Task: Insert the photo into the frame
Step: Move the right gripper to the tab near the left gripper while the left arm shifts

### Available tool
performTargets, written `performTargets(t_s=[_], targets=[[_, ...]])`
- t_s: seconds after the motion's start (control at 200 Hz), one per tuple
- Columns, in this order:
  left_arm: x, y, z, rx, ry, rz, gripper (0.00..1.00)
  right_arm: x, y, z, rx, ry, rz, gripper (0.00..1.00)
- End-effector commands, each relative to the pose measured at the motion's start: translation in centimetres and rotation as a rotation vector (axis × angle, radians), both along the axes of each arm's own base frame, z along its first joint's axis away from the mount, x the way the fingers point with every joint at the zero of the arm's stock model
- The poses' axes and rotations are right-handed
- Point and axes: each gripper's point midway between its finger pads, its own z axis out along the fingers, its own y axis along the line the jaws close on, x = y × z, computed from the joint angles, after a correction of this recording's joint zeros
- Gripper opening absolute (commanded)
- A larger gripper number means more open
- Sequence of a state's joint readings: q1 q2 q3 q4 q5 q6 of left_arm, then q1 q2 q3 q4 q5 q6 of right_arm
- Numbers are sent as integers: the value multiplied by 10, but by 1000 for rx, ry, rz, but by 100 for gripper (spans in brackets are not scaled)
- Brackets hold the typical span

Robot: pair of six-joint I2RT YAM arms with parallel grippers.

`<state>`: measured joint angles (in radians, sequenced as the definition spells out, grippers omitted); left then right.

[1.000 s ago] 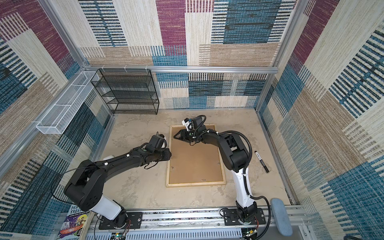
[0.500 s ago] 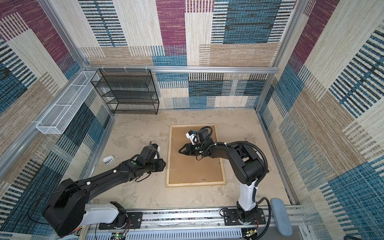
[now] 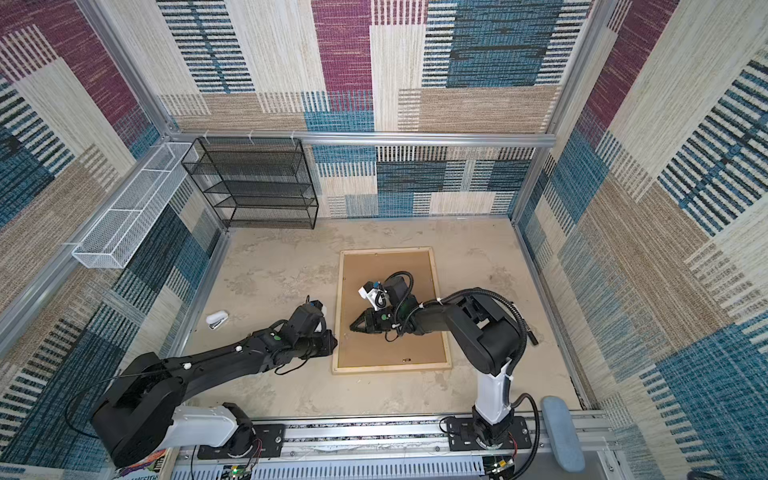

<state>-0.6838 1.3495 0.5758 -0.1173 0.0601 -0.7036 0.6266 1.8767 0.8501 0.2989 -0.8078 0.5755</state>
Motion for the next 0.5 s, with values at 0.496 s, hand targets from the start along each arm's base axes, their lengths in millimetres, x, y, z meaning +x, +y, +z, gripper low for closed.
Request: performTargets(t_s=[0.496], targets=[[2, -7, 5, -3, -8, -22, 17, -9, 14, -19, -15, 31, 2, 2]])
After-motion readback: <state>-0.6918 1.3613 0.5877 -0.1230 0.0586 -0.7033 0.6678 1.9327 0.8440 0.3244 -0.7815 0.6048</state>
